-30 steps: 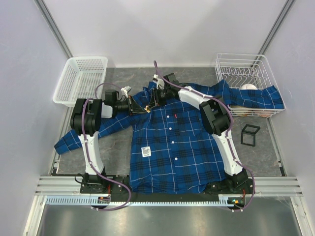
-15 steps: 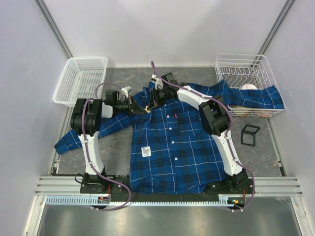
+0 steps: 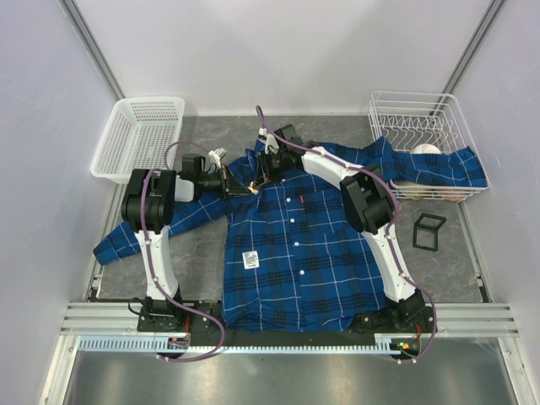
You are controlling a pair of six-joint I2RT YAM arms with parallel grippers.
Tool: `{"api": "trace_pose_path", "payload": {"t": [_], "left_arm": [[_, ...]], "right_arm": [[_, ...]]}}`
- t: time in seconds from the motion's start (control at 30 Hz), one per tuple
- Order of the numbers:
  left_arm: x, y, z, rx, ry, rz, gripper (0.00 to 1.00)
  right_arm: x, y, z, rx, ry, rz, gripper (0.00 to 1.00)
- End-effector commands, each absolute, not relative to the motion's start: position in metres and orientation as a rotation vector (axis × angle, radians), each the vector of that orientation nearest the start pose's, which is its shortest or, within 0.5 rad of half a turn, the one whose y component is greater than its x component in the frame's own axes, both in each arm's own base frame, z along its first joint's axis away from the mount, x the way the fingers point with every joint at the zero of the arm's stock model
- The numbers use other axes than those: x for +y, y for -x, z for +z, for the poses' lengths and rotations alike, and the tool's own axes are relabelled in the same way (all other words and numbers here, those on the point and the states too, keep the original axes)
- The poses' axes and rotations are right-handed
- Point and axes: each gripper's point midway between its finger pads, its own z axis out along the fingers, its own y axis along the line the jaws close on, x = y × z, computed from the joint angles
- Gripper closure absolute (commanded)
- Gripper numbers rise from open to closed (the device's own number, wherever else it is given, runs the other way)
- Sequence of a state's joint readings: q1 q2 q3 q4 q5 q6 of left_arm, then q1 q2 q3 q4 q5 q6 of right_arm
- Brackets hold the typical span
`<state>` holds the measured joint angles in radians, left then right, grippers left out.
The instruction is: Pin the brooch onto the clothing
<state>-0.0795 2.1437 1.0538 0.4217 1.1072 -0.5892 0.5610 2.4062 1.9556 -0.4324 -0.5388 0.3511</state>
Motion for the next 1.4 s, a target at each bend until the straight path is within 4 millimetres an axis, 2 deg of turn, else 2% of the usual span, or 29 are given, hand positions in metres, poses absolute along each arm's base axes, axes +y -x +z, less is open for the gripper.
{"api": "trace_pose_path", "payload": {"t": [0.0,0.2,0.53,0.77,0.9,1.03,1.37], "left_arm": [[-0.225,-0.385,0.078,2.12,-0.341,-1.669,0.98],[-0.226,-0.383,0.078,2.126,-0.355,-1.659,0.98],[-0.226,-0.384,0.073,2.142,-0.331,-1.659,0.98],[-0.222,-0.39,0.071,2.149,-0.301,-1.661,0.98],[-0.222,-0.391,0.071,2.149,-0.298,-1.663,0.98],[-0.22,-0.394,0.069,2.152,-0.286,-1.661,0.98],[-0.205,-0.402,0.069,2.196,-0.234,-1.602,0.98]], "right_arm": [[0.406,-0.446,0.053,2.453,0.477,0.991,0.71],[0.405,-0.449,0.053,2.475,0.391,0.986,0.78],[0.41,-0.448,0.064,2.445,0.316,1.167,0.78],[0.408,-0.443,0.075,2.397,0.353,1.258,0.61],[0.409,-0.44,0.088,2.333,0.398,1.288,0.55],[0.405,-0.438,0.087,2.333,0.407,1.291,0.49],[0.377,-0.454,0.101,2.305,0.393,1.224,0.3]]}}
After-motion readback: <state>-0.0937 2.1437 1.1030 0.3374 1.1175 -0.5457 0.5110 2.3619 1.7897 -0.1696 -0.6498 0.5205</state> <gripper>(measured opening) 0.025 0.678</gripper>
